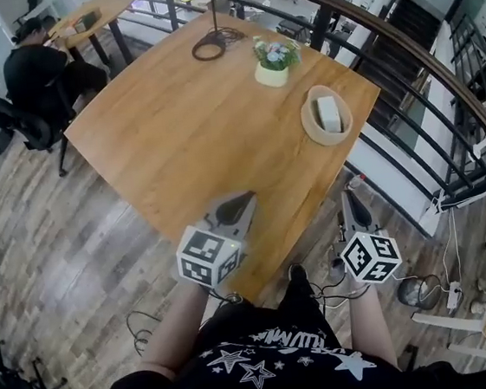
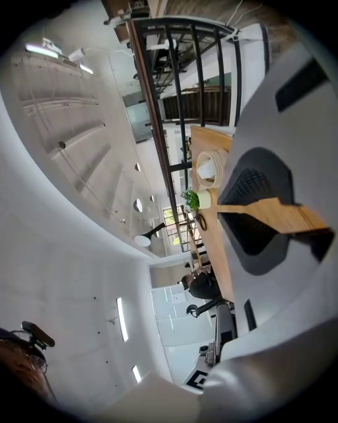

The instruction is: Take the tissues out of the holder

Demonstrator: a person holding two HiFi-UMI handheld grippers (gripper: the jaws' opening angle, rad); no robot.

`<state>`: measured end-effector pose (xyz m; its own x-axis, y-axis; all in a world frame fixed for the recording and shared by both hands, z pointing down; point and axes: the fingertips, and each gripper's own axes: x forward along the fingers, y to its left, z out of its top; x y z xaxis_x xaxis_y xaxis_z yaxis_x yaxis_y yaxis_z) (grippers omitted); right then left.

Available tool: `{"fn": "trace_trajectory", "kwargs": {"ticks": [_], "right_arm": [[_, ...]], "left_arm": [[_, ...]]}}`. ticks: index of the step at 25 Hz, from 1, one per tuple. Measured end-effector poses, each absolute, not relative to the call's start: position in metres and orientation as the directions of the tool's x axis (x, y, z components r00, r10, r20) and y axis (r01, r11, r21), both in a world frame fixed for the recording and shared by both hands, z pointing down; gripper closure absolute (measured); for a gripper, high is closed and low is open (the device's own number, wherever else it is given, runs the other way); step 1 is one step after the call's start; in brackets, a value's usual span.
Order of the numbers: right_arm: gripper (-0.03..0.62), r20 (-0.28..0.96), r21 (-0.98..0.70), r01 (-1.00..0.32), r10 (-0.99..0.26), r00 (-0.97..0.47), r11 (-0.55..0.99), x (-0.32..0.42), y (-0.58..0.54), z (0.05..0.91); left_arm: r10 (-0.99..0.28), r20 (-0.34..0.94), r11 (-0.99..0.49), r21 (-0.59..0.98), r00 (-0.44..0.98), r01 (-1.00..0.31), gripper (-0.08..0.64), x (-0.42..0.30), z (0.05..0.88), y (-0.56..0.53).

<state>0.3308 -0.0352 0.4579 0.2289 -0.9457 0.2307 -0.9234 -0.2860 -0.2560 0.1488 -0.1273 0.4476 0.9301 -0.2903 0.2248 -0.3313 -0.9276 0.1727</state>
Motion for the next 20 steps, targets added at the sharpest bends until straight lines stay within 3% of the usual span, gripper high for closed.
{"fn": "trace_trajectory", "kwargs": {"ticks": [9,20], "right_arm": [[0.551,0.228,-0.289,-0.952,-0.973,0.037,-0.104,0.367,-0.087,0.462],[0.551,0.213,-0.319,-0.948,-0.974,-0.076,0.004,0.443,-0.116,0.465]], "left_arm": [[-0.479,0.250,-0.841,0.143,0.841,-0.522,0.545,0.163,0.442,-0.139],[-0.592,0.251,-0.770,0.104,0.766,-0.629,0.545,0.227,0.432,-0.136]]}}
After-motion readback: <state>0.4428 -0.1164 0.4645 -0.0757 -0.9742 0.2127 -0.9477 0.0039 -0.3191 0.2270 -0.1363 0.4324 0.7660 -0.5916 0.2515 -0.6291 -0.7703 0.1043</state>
